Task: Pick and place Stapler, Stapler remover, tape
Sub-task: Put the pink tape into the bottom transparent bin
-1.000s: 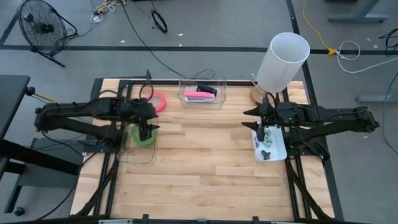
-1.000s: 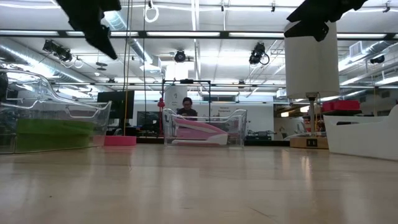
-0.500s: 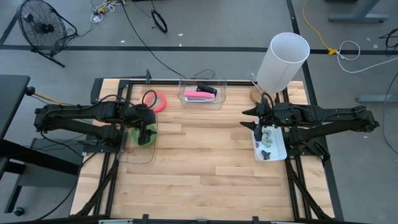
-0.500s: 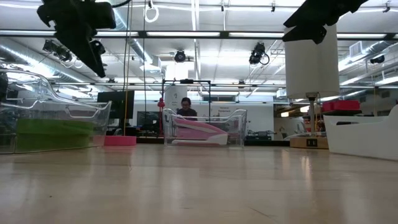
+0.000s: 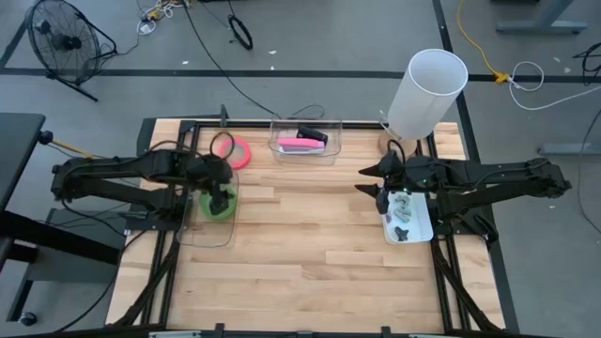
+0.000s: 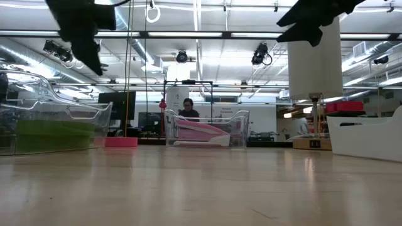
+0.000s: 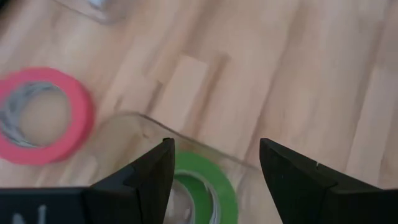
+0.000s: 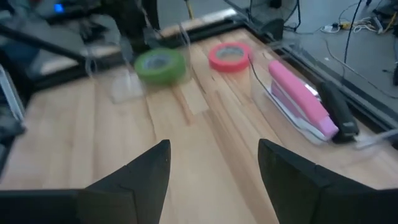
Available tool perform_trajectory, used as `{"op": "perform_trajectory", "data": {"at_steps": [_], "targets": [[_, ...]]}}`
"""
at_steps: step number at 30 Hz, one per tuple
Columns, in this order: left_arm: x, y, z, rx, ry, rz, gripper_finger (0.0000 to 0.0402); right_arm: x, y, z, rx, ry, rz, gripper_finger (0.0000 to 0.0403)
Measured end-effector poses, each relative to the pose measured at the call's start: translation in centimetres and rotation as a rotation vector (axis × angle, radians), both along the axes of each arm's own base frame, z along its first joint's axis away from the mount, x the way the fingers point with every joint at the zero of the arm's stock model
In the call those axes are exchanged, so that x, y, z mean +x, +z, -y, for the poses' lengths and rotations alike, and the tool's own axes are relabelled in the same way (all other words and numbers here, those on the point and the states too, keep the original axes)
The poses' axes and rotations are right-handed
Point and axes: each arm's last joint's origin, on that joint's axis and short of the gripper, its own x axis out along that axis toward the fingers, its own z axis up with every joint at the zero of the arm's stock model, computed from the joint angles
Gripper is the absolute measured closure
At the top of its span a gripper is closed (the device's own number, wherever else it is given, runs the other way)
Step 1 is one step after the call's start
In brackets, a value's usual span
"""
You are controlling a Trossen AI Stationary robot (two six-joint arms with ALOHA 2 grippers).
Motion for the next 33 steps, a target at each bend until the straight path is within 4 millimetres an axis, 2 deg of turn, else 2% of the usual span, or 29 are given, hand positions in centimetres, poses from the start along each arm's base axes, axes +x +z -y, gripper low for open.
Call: {"op": "perform_trajectory", "data": {"at_steps": [3, 7, 12, 23, 30, 33], "targets": [[0.0, 1.9, -0.9, 0.029, 0.072, 0.061, 0.0165, 0.3, 0.3, 0.0, 0.003, 0.029, 0.043, 0.0163], [-0.6, 4.4, -2.9, 0.083, 0.294, 0.109, 0.0165, 0.4, 0.5, 0.0, 0.002, 0.041, 0.060, 0.0163], [-0.3, 5.2, -5.3, 0.116, 0.370, 0.038, 0.0165, 0.5, 0.5, 0.0, 0.006, 0.042, 0.063, 0.0163], [1.9, 2.9, -12.8, 0.016, 0.741, -0.110, 0.0165, 0.5, 0.5, 0.0, 0.006, 0.043, 0.059, 0.0163], [1.7, 0.9, -16.2, -0.001, 0.786, -0.218, 0.0165, 0.5, 0.4, 0.1, -0.002, 0.035, 0.057, 0.0163], [1.5, -0.1, -17.2, -0.024, 0.787, -0.264, 0.0152, 0.5, 0.4, 0.1, -0.002, 0.035, 0.057, 0.0163]]}}
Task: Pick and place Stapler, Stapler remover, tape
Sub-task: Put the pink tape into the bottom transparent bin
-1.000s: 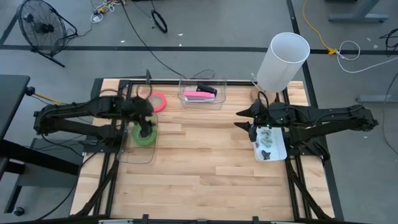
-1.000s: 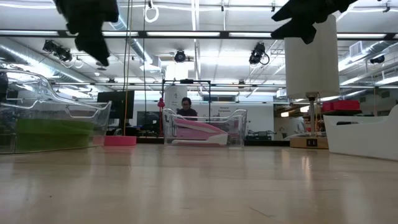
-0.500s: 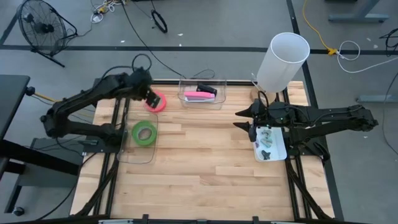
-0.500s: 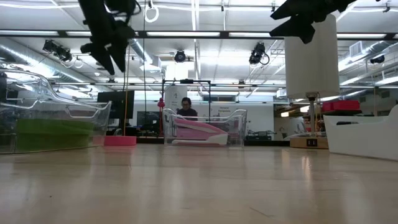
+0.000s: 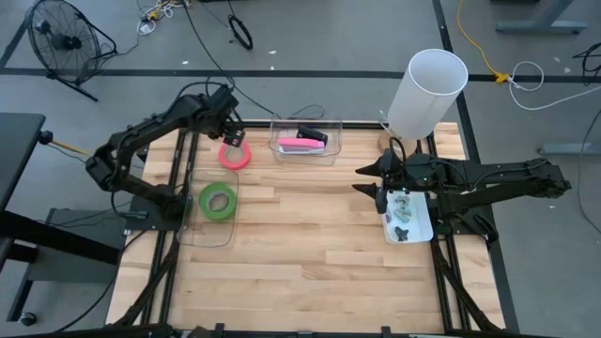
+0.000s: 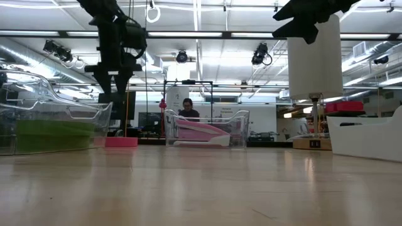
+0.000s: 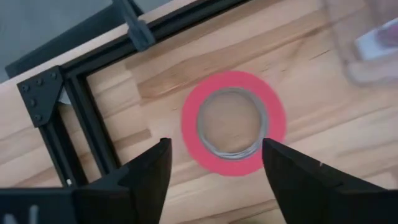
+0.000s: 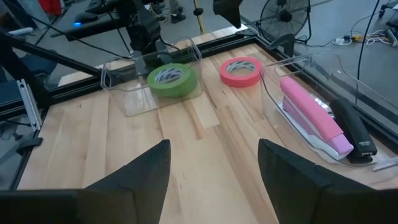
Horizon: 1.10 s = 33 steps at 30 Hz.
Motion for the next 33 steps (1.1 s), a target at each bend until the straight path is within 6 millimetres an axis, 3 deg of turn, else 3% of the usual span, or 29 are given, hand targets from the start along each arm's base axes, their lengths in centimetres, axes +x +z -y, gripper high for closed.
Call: {"op": "perform_trajectory", "data": {"at_steps": [7, 11, 22, 25, 33], "targets": [[-0.2, -2.0, -1.9, -0.063, 0.013, -0.062, 0.0078, 0.3, -0.2, 0.0, 0.004, -0.002, -0.013, 0.0163], [-0.3, -3.2, -2.9, -0.095, 0.021, -0.094, 0.0056, 0.6, -0.5, 0.0, 0.005, -0.002, -0.024, 0.0163], [-0.2, -5.8, -5.2, -0.152, 0.079, -0.078, 0.0066, 1.5, -1.3, -0.1, 0.010, 0.008, -0.065, 0.0163], [-0.3, -6.6, -5.1, -0.193, 0.062, -0.101, 0.0066, 1.6, -1.3, -0.1, 0.010, 0.007, -0.068, 0.0163], [-1.3, -11.0, -3.6, -0.230, 0.103, -0.108, 0.0067, 1.6, -1.3, -0.1, 0.010, 0.007, -0.068, 0.0163]]}}
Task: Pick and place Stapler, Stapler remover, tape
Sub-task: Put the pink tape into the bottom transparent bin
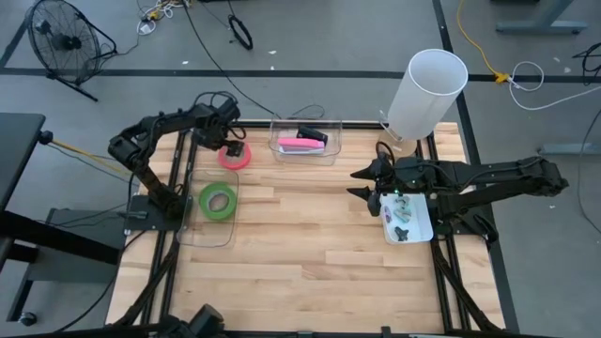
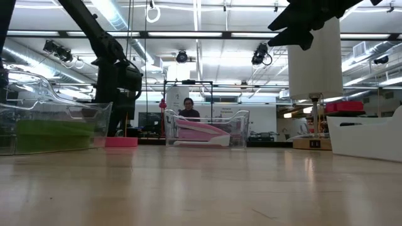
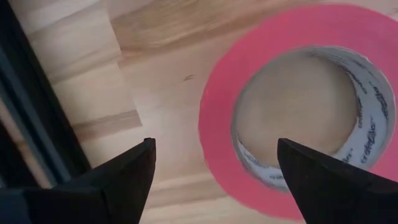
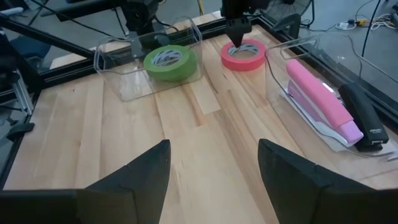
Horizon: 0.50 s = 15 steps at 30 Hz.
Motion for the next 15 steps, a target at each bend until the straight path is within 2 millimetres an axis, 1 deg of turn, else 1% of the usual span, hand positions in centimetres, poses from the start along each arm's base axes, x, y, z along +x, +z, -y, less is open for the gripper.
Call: {"op": "perform_trajectory", "data": {"at_steps": [6, 11, 15], "targets": [[0.1, -0.6, -0.2, 0.052, 0.039, 0.037, 0.0067, 0.0, 0.0, 0.0, 0.000, 0.000, 0.000, 0.0163], [-0.7, -1.4, -0.2, 0.047, 0.096, 0.047, 0.0067, 0.0, 0.0, 0.0, -0.001, 0.000, 0.000, 0.0163], [-0.8, -1.5, -0.2, 0.048, 0.105, 0.043, 0.0083, 0.0, 0.0, 0.0, -0.004, 0.001, -0.001, 0.0163]]}}
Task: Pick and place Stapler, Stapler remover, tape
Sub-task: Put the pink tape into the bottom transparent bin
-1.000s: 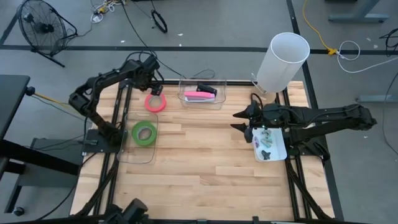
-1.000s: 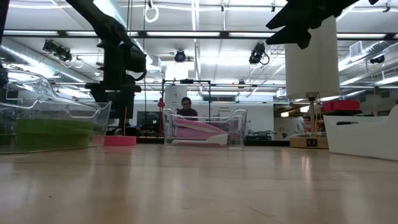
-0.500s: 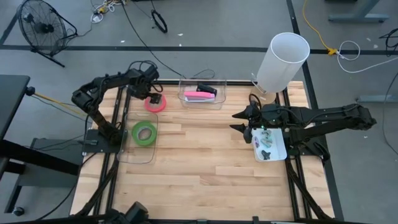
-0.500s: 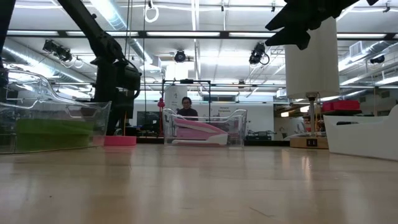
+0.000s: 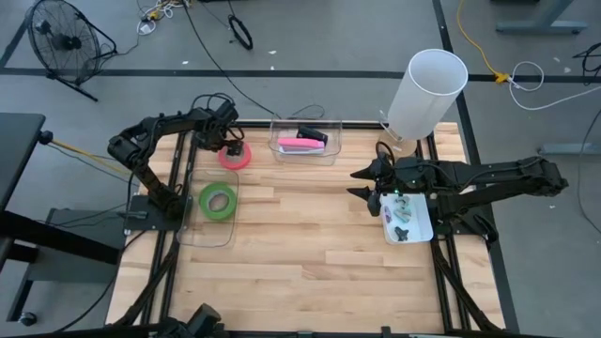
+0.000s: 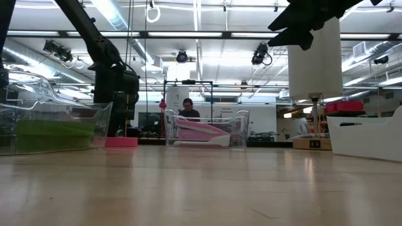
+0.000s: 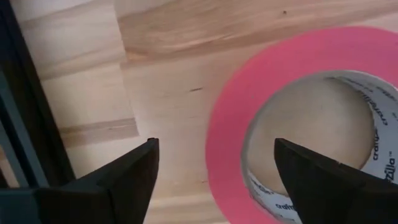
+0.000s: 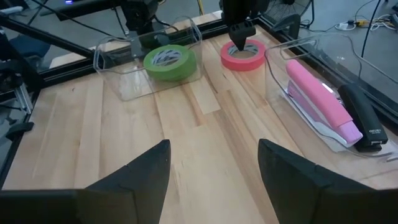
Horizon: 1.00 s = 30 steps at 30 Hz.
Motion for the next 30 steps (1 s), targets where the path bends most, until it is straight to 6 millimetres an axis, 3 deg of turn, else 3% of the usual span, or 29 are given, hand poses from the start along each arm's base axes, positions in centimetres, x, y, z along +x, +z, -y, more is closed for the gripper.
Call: {"op": "perform_trajectory", "data": {"at_steps": [14, 30], "targets": [[0.06, 0.02, 0.01, 0.000, 0.013, 0.009, 0.0210, 0.00, 0.01, 0.00, 0.007, -0.003, 0.002, 0.0163], [0.34, -0.16, -0.03, 0.004, 0.158, 0.054, 0.0220, 0.04, 0.08, -0.01, 0.001, 0.001, 0.009, 0.0163]]}}
